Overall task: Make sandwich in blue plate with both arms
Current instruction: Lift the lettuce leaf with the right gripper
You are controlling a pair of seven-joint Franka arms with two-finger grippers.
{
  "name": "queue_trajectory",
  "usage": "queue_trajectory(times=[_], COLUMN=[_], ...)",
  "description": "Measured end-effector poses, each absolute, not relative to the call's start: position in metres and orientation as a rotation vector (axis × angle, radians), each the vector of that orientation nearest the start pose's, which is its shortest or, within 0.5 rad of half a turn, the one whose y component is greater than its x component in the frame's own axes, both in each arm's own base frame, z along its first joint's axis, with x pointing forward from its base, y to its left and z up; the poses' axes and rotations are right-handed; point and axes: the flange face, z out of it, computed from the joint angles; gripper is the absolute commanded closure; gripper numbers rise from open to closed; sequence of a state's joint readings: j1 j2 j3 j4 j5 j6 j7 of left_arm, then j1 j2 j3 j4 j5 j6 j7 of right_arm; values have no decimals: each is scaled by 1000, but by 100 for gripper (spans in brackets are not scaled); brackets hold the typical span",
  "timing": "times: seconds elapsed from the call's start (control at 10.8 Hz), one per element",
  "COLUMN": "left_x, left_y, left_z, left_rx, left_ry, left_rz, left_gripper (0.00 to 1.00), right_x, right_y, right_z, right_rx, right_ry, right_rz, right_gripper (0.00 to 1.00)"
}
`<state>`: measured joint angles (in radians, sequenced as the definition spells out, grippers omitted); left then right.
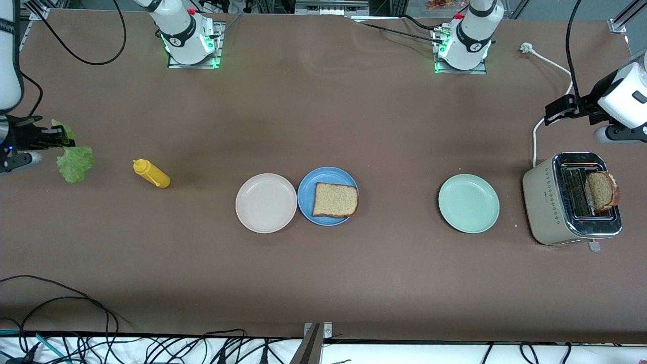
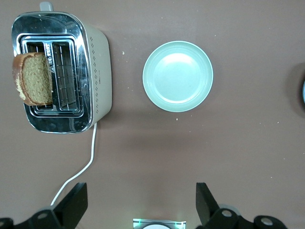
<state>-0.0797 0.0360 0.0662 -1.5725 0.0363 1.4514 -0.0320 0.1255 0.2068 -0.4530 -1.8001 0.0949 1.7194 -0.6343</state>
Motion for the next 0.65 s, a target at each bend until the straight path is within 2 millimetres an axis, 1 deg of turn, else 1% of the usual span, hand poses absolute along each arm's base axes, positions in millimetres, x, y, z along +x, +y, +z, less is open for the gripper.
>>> queue_trajectory(times=[0.09,0.28,0.37,0.55,0.65], left_x=[551,551,551,552,553], left_y=[-4,-3,-3,-3,-3], left_z=[594,594,594,592,590], left_rx=[-3090,-3090,-3090,-3089,-3088], left_ry=[-31,-32,-32,-33,-33], left_rz=[242,242,243,248,252], left_gripper=[0,0,0,0,0], right_x=[561,572,578,587,590], right_y=[-149,-109,-84,-34,-1], right_z=[443,479,495,520,534], right_rx=[-2974,-2993,-3012,-3033,-3026], right_ry=[-392,-353,-331,-254,-187], right_rz=[372,388,382,344,309], right_gripper=[100,100,100,100,100])
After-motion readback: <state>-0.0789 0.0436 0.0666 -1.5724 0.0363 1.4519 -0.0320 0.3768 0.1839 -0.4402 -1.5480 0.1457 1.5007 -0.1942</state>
